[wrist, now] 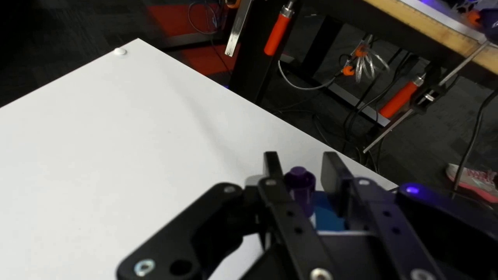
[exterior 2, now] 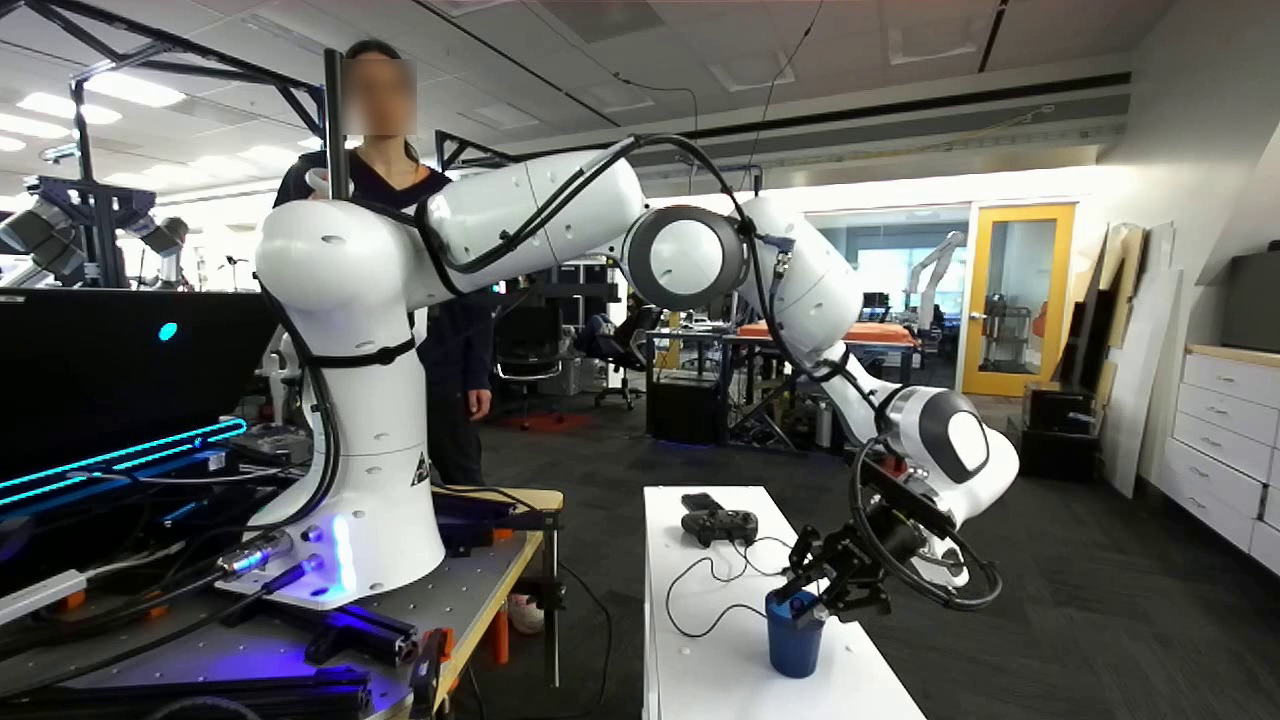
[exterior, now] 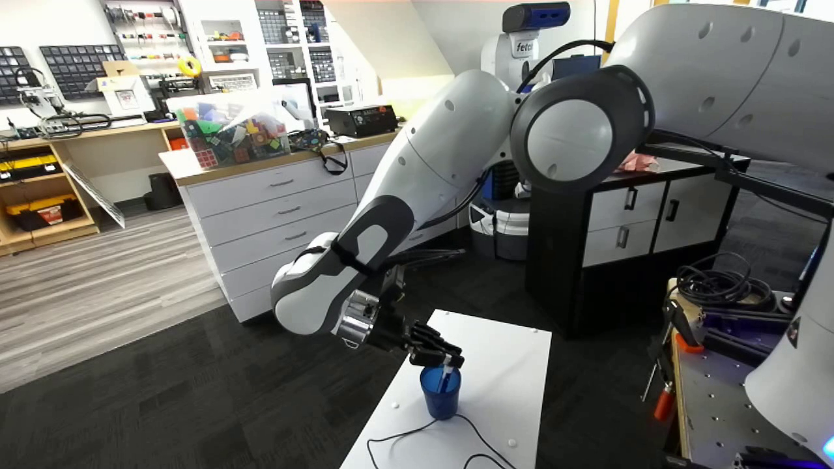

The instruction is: Take the pen out of the cup and put it on the table

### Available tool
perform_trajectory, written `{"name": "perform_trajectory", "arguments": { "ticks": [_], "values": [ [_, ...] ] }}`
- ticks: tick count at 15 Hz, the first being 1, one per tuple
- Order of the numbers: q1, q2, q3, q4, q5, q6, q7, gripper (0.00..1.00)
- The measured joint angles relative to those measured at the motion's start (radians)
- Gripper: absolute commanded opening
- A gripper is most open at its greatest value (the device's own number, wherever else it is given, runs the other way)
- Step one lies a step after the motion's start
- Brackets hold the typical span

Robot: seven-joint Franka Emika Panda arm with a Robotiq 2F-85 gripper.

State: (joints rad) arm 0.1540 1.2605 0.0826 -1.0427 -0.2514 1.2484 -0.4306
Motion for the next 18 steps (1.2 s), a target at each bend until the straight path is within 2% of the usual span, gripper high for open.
{"name": "perform_trajectory", "arguments": {
  "ticks": [1, 2, 3, 4, 8, 10, 18],
  "values": [
    [-0.001, 0.000, 0.001, -0.004, 0.008, 0.001, 0.000, 0.65],
    [-0.002, 0.000, 0.002, -0.008, 0.015, 0.003, 0.000, 0.21],
    [-0.002, 0.000, 0.003, -0.011, 0.024, 0.006, 0.000, 0.25],
    [-0.002, 0.000, 0.004, -0.014, 0.033, 0.010, 0.000, 0.24],
    [-0.002, 0.000, 0.004, -0.020, 0.046, 0.014, 0.000, 0.02],
    [-0.002, 0.000, 0.004, -0.020, 0.046, 0.014, 0.001, 0.06],
    [0.000, -0.016, 0.003, -0.020, 0.046, 0.014, 0.005, 0.06]
  ]
}}
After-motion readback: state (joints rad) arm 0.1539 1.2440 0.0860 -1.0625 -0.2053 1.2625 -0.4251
